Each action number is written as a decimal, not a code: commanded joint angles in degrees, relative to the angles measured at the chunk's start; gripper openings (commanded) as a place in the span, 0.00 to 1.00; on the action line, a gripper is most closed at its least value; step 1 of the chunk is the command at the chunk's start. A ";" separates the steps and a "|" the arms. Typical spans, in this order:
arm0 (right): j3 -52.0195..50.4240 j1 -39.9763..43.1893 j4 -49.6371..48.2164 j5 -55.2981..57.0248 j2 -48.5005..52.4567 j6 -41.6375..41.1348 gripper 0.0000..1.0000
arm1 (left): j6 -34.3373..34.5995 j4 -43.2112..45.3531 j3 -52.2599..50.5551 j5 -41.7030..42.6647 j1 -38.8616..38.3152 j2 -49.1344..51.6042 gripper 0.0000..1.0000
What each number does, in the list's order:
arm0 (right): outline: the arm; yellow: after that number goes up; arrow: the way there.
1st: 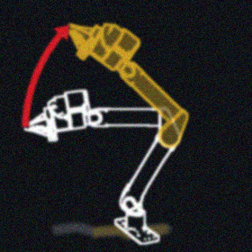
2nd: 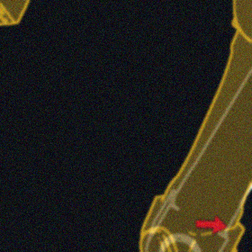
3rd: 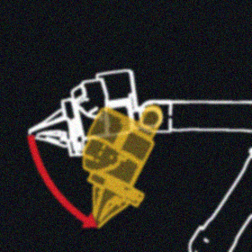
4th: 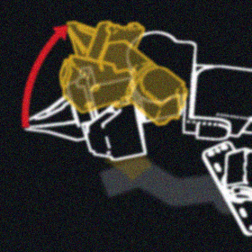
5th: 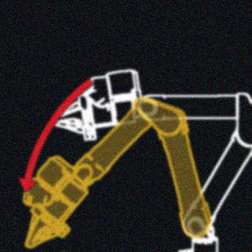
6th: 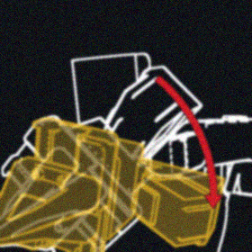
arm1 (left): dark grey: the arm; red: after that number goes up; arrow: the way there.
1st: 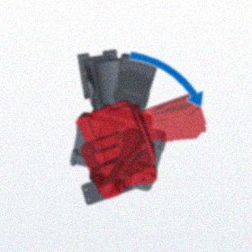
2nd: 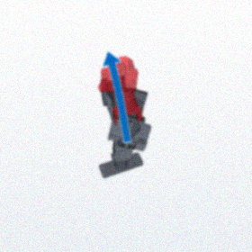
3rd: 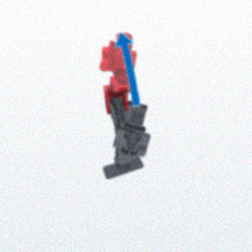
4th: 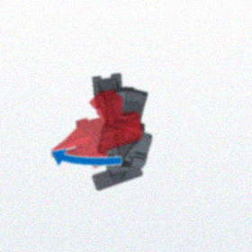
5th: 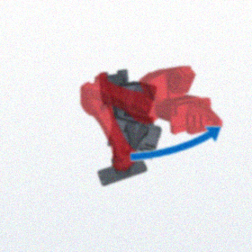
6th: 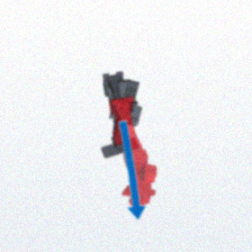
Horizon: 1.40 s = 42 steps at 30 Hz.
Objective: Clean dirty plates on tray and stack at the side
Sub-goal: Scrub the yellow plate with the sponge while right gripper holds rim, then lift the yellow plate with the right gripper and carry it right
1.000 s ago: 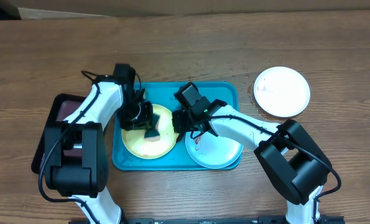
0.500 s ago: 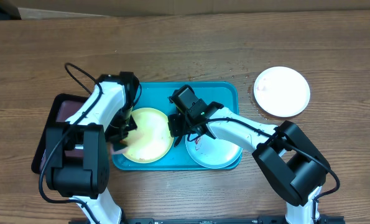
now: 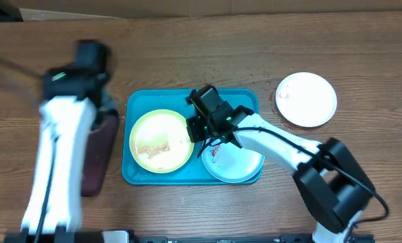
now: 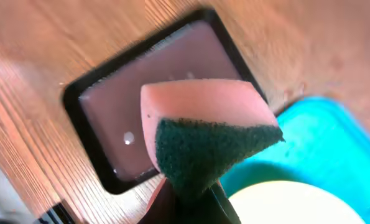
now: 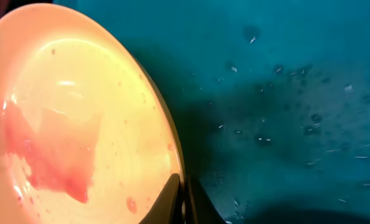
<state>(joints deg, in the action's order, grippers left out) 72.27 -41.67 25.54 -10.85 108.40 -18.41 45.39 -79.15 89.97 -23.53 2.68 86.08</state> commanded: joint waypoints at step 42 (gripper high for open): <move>21.59 -16.59 13.14 85.48 -3.82 15.10 0.04 | -15.21 4.83 -16.11 30.38 33.68 -0.04 0.04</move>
<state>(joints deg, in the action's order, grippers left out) 92.68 -61.82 32.08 79.48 106.65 19.35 32.14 -74.52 74.28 6.48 36.27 85.80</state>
